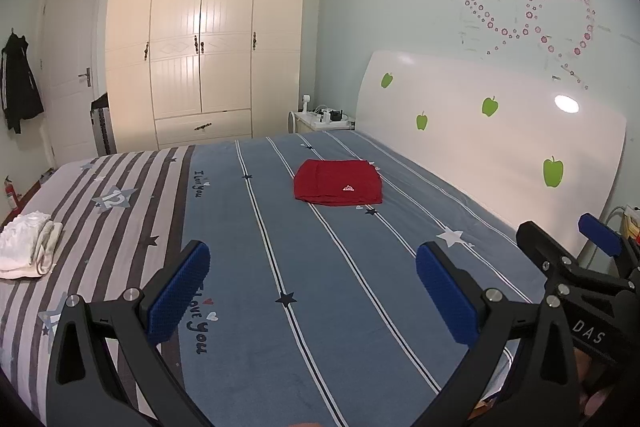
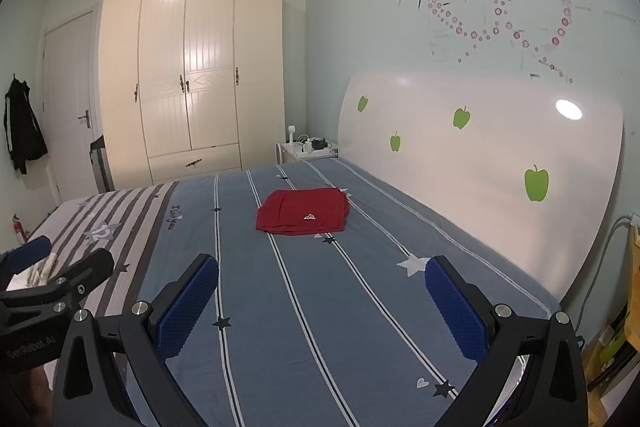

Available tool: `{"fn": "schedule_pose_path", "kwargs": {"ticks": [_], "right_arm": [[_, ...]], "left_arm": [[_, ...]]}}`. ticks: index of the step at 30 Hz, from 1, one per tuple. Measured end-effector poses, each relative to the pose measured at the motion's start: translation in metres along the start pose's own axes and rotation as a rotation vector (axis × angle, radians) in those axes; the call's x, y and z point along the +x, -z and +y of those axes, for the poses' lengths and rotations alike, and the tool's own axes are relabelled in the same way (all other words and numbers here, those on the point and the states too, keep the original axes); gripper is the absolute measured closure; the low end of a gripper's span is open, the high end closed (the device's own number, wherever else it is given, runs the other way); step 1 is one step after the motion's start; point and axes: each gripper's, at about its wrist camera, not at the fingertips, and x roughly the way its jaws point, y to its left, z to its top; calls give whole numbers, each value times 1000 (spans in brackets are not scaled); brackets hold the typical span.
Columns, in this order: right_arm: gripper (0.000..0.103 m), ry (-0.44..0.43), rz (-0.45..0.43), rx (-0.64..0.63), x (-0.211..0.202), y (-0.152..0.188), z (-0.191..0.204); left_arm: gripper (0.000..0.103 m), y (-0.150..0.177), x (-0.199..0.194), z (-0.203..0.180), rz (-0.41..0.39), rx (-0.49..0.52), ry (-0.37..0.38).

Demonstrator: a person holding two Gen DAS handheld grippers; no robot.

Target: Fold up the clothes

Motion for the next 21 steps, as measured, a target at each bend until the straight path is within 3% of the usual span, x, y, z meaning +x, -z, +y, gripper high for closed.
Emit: {"fn": "schedule_pose_path", "kwargs": {"ticks": [21], "right_arm": [[1, 6, -20, -9, -6, -6, -3]], "left_arm": [[1, -9, -5, 0, -16, -5, 4]]}}
